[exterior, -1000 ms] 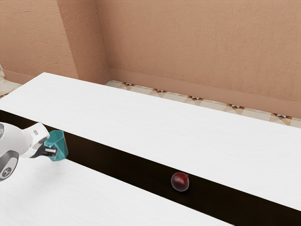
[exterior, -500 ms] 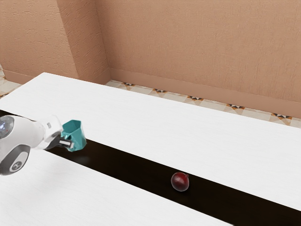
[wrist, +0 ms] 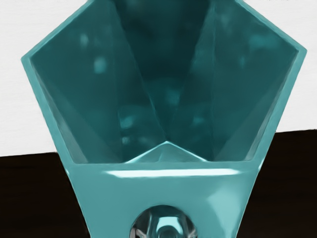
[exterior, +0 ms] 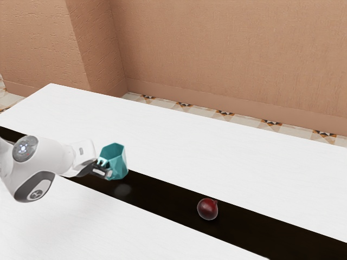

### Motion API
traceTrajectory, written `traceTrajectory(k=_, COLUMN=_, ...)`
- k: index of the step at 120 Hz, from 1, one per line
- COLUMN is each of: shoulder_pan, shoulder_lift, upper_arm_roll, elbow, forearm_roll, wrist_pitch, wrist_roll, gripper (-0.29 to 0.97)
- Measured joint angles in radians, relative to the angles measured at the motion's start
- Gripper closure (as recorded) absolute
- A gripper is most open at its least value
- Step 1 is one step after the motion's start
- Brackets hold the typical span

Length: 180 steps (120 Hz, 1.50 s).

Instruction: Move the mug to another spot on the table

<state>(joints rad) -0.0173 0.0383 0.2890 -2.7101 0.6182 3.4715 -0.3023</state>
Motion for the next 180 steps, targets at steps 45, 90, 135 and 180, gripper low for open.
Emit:
traceTrajectory(k=45, shoulder_pan=-0.048, shoulder_lift=0.047, upper_arm_roll=-0.012, elbow=0.016, forearm_roll=0.004, wrist_pitch=0.003, wrist_roll=0.004, gripper=0.71)
traceTrajectory(k=90, shoulder_pan=-0.063, shoulder_lift=0.079, upper_arm_roll=-0.013, elbow=0.018, forearm_roll=0.006, wrist_pitch=0.005, wrist_roll=0.003, gripper=0.62)
traceTrajectory(k=135, shoulder_pan=-0.061, shoulder_lift=0.079, upper_arm_roll=-0.014, elbow=0.018, forearm_roll=0.011, wrist_pitch=0.003, wrist_roll=-0.015, gripper=0.16)
traceTrajectory(k=180, shoulder_pan=-0.053, shoulder_lift=0.011, upper_arm_roll=-0.017, elbow=0.046, forearm_roll=0.053, wrist_pitch=-0.003, wrist_roll=-0.026, gripper=0.03)
